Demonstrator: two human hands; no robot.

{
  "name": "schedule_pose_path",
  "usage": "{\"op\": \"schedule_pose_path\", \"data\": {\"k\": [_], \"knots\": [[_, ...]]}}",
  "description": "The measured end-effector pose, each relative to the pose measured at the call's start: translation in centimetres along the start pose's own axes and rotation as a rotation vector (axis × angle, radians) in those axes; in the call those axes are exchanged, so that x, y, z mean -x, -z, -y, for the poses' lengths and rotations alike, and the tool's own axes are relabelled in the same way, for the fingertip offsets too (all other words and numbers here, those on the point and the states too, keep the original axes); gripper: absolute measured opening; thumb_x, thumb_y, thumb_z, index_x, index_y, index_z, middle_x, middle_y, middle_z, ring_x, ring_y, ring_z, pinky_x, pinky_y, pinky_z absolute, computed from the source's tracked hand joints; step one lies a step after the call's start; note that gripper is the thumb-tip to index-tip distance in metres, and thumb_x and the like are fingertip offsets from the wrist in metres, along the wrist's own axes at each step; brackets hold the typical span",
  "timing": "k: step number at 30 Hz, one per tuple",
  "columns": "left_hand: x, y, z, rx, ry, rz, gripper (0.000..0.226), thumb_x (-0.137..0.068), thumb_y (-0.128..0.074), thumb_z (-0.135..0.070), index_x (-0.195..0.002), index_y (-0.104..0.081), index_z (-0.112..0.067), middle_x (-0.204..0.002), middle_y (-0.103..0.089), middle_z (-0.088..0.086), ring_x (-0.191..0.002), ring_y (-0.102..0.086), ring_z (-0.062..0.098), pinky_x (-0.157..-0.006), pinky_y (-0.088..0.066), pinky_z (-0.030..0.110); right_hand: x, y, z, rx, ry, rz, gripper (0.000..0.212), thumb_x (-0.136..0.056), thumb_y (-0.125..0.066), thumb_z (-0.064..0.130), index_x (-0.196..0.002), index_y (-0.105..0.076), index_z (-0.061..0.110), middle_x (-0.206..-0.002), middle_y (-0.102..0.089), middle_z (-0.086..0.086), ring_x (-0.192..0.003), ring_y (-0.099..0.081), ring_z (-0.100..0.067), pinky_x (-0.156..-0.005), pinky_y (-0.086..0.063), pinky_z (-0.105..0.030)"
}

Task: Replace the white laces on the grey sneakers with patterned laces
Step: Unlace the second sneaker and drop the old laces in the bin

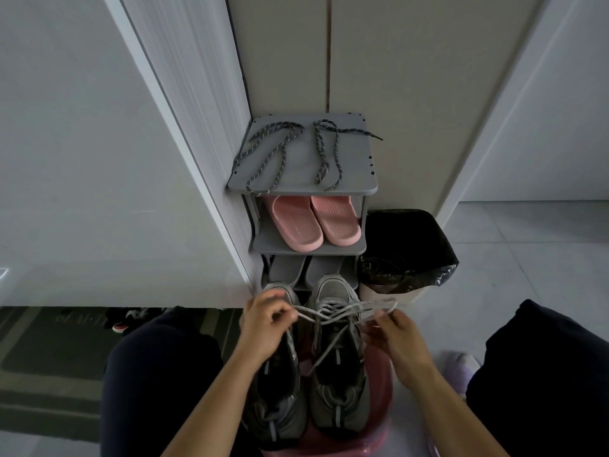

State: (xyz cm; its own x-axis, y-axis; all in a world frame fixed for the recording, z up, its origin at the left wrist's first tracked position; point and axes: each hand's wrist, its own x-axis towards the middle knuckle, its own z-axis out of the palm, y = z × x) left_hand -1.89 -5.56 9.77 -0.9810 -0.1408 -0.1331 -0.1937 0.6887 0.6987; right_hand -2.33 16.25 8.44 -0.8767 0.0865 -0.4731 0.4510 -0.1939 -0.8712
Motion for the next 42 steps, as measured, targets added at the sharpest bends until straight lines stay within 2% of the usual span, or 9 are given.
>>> {"op": "schedule_pose_path", "data": {"k": [4,9,16,21,24,27,33,36,42], "knots": [[0.3,0.7,0.6,0.077,0.091,0.055,0.020,-0.088,-0.060,-0.029,-0.070,-0.061,-0.038,-0.128,-0.050,0.000,-0.127,-0.036,0.021,-0.102,-0.025,0.031,-0.2,0.6,0.5,-0.025,0.009,0.006,0.019,-0.095,-0.048,0.011,-0.079,-0.057,0.007,-0.069,-0.061,-0.008,-0.062,-0.057,-0.017,-0.056,-0.049,-0.020],[1.0,-2.0,-1.8,-0.217,0.002,0.060,0.025,-0.088,-0.056,-0.043,-0.103,-0.069,-0.029,-0.132,-0.044,-0.017,-0.130,-0.028,0.011,-0.113,-0.014,0.036,0.1,-1.4,-1.0,0.307,0.087,0.170,0.008,-0.088,-0.058,0.004,-0.080,-0.061,0.006,-0.073,-0.061,-0.007,-0.070,-0.056,-0.016,-0.065,-0.046,-0.022],[0.5,0.9,1.0,-0.066,0.108,-0.228,0.014,-0.087,-0.061,-0.021,-0.089,-0.071,-0.012,-0.121,-0.056,0.005,-0.119,-0.043,0.027,-0.093,-0.027,0.032,-0.1,0.4,0.5,-0.073,0.023,-0.047,0.021,-0.097,-0.042,0.008,-0.078,-0.052,0.004,-0.075,-0.060,-0.011,-0.065,-0.057,-0.020,-0.057,-0.050,-0.025],[3.9,-0.7,-3.0,-0.028,-0.159,-0.286,0.015,-0.087,-0.061,-0.017,-0.102,-0.061,-0.014,-0.108,-0.053,-0.003,-0.100,-0.050,0.012,-0.088,-0.040,0.026,0.6,-1.3,-0.4,0.273,0.083,0.140,0.014,-0.089,-0.057,0.010,-0.076,-0.055,0.009,-0.070,-0.058,-0.006,-0.067,-0.053,-0.018,-0.061,-0.044,-0.024],[5.3,-3.0,-4.7,0.199,0.096,0.062,0.018,-0.095,-0.048,-0.020,-0.111,-0.055,-0.018,-0.108,-0.057,-0.004,-0.097,-0.055,0.008,-0.086,-0.042,0.022,0.4,-1.3,-0.7,0.283,0.097,0.125,0.012,-0.087,-0.058,0.004,-0.076,-0.057,0.008,-0.068,-0.059,-0.006,-0.064,-0.053,-0.016,-0.059,-0.044,-0.022],[4.2,-3.7,-5.2,0.400,0.370,0.142,0.025,-0.098,-0.043,-0.021,-0.117,-0.053,-0.010,-0.113,-0.057,0.003,-0.104,-0.056,0.018,-0.092,-0.043,0.026,0.3,-1.2,-1.0,0.245,0.075,0.081,0.018,-0.091,-0.054,0.008,-0.073,-0.054,0.008,-0.068,-0.056,-0.010,-0.066,-0.050,-0.020,-0.063,-0.042,-0.032],[2.2,-4.9,-5.4,0.326,0.377,0.053,0.009,-0.096,-0.047,-0.019,-0.092,-0.053,-0.013,-0.100,-0.058,0.005,-0.087,-0.055,0.015,-0.075,-0.041,0.025,0.3,-1.5,-1.1,0.479,0.215,0.037,0.025,-0.092,-0.053,0.011,-0.068,-0.047,0.017,-0.065,-0.053,0.002,-0.062,-0.050,-0.015,-0.056,-0.040,-0.017],[2.5,-5.5,-5.2,0.292,0.354,-0.013,0.017,-0.096,-0.045,-0.019,-0.079,-0.047,-0.017,-0.092,-0.055,0.003,-0.080,-0.052,0.014,-0.063,-0.037,0.019,-0.1,-1.1,-1.5,0.396,0.194,-0.031,0.021,-0.094,-0.049,0.011,-0.073,-0.046,0.014,-0.077,-0.063,-0.012,-0.073,-0.062,-0.028,-0.067,-0.050,-0.033],[2.7,-4.8,-5.5,1.012,0.632,-0.081,0.017,-0.096,-0.036,-0.009,-0.084,-0.049,-0.008,-0.081,-0.061,0.012,-0.074,-0.061,0.023,-0.071,-0.047,0.037,-0.3,-0.5,-1.1,0.023,0.051,-0.069,0.024,-0.098,-0.036,0.007,-0.084,-0.050,-0.006,-0.071,-0.066,-0.016,-0.053,-0.065,-0.016,-0.048,-0.052,-0.020]]}}
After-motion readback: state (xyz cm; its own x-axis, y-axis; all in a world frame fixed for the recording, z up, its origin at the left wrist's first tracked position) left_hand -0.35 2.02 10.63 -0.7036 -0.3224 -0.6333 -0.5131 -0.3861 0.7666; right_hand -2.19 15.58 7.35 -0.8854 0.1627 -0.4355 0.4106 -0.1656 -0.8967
